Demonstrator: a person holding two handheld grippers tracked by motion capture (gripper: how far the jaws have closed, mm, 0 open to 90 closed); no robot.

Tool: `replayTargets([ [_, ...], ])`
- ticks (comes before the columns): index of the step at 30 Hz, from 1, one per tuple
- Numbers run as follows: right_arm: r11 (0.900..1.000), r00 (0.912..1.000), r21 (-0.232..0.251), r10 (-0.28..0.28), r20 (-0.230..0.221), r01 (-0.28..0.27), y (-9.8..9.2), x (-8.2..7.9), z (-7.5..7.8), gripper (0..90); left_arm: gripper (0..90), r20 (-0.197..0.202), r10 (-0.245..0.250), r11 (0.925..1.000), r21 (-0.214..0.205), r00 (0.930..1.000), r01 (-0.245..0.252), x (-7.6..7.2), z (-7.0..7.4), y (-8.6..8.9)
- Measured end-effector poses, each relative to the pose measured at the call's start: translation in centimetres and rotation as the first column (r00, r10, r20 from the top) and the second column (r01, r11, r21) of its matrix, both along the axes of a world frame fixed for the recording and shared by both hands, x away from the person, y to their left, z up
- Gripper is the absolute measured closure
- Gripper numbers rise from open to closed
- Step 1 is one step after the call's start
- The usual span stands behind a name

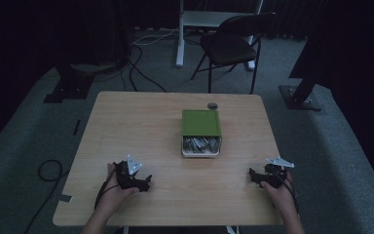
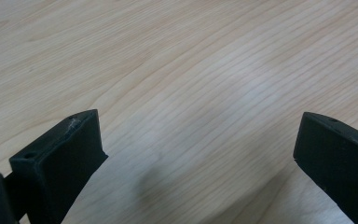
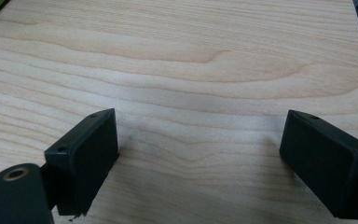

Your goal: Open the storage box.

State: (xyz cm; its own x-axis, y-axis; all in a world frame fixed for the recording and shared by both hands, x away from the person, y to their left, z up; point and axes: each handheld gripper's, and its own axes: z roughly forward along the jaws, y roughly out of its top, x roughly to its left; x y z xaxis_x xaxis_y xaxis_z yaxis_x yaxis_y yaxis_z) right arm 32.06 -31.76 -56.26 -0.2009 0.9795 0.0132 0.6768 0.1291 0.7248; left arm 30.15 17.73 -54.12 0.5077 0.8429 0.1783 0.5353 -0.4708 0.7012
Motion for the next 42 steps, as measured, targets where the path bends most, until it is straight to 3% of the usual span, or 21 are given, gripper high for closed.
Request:
replayTargets([
  [8,1.0000,1.0000,0.000,0.000,0.000,0.000,0.0,0.0,0.0,11.0,2.0,0.035,-0.057,0.9983,0.015,0.9978,0.056,0.3,0.3,-2.3],
  [15,1.0000,1.0000,0.002,-0.001,0.000,0.001,0.0,0.0,0.0,11.1,2.0,0.060,-0.100,0.9939,0.053,0.9932,0.096,0.6,0.4,-3.8],
  [23,1.0000,1.0000,0.001,-0.002,0.001,0.002,0.0,0.0,0.0,11.1,2.0,0.089,-0.158,0.9836,0.102,0.9833,0.149,0.8,0.6,-5.8],
  [32,1.0000,1.0000,0.001,-0.002,0.000,0.002,0.0,0.0,0.0,11.1,2.0,0.120,-0.219,0.9674,0.156,0.9683,0.199,0.5,0.8,-8.0],
  [34,1.0000,1.0000,0.001,-0.002,0.000,0.002,0.0,0.0,0.0,11.1,2.0,0.134,-0.238,0.9616,0.171,0.9619,0.214,0.4,0.9,-8.6],
  [38,1.0000,1.0000,0.001,-0.002,0.000,0.002,0.0,0.0,0.0,11.1,2.0,0.156,-0.287,0.9428,0.220,0.9450,0.250,0.2,0.9,-9.6],
  [42,1.0000,1.0000,0.001,-0.002,-0.001,0.002,0.0,0.0,0.0,11.1,2.0,0.152,-0.300,0.9375,0.229,0.9417,0.262,0.2,0.9,-10.3],
])
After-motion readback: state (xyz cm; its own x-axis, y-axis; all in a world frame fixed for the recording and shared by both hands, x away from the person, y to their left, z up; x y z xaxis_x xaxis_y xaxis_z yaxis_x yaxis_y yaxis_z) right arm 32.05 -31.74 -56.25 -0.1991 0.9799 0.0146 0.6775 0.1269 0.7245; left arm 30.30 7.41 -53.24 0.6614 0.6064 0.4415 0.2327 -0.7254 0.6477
